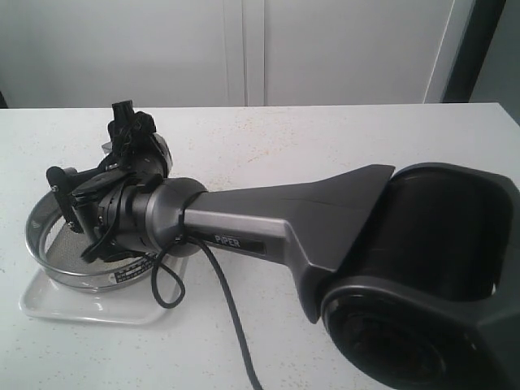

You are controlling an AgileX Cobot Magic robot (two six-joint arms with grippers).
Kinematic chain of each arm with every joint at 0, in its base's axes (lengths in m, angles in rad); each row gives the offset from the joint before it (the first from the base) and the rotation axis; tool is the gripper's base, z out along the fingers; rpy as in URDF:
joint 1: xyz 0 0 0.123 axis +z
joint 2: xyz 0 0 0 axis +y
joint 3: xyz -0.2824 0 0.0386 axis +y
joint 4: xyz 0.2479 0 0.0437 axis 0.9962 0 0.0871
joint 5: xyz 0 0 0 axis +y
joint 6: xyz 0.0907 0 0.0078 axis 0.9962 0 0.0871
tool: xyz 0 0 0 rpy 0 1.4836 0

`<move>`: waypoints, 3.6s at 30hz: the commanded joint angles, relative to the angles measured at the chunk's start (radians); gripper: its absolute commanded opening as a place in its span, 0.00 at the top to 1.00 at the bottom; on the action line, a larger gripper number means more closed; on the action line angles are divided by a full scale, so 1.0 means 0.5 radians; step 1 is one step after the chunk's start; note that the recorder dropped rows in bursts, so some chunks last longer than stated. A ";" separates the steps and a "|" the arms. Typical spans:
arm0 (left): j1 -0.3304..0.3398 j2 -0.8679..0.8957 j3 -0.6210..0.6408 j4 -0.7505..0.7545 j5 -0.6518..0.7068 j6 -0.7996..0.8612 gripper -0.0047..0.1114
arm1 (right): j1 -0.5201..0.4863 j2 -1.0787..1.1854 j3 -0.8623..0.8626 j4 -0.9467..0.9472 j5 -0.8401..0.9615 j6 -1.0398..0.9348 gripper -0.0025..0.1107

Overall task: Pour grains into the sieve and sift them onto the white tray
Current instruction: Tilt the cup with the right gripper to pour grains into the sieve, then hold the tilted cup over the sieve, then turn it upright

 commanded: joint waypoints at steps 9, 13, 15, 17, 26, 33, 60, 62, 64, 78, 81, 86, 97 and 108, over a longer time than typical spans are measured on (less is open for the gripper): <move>0.004 -0.009 0.020 -0.012 0.026 -0.005 0.96 | 0.003 0.000 -0.019 -0.089 0.092 -0.268 0.98; 0.004 -0.009 0.020 -0.012 0.026 -0.005 0.96 | 0.011 0.000 -0.019 -0.085 0.221 -0.272 0.98; 0.004 -0.009 0.020 -0.012 0.026 -0.005 0.96 | 0.014 0.000 -0.019 -0.075 0.295 -0.366 0.98; 0.004 -0.009 0.020 -0.012 0.026 -0.005 0.96 | 0.018 0.000 -0.019 -0.071 0.342 -0.425 0.98; 0.004 -0.009 0.020 -0.012 0.026 -0.005 0.96 | 0.115 -0.008 -0.019 -0.085 0.367 -0.743 0.98; 0.004 -0.009 0.020 -0.012 0.026 -0.005 0.96 | 0.119 -0.009 -0.019 -0.100 0.396 -0.773 0.98; 0.004 -0.009 0.020 -0.012 0.026 -0.005 0.96 | 0.195 0.008 -0.015 -0.328 0.362 -1.147 0.98; 0.004 -0.009 0.020 -0.012 0.026 -0.005 0.96 | 0.195 0.008 -0.015 -0.334 0.362 -1.068 0.98; 0.004 -0.009 0.020 -0.012 0.026 -0.005 0.96 | 0.185 0.008 -0.015 -0.320 0.352 -0.965 0.98; 0.004 -0.009 0.020 -0.012 0.026 -0.005 0.96 | 0.176 0.008 -0.015 -0.345 0.431 -0.899 0.98; 0.004 -0.009 0.020 -0.012 0.026 -0.005 0.96 | 0.162 0.003 -0.018 -0.260 0.407 -0.874 0.98; 0.004 -0.009 0.020 -0.012 0.026 -0.005 0.96 | 0.158 -0.001 -0.018 -0.348 0.455 -0.901 0.98; 0.004 -0.009 0.020 -0.012 0.026 -0.005 0.96 | 0.157 0.003 -0.018 -0.284 0.382 -0.830 0.98; 0.004 -0.009 0.020 -0.012 0.026 -0.005 0.96 | 0.153 0.027 -0.018 -0.159 0.332 -0.893 0.98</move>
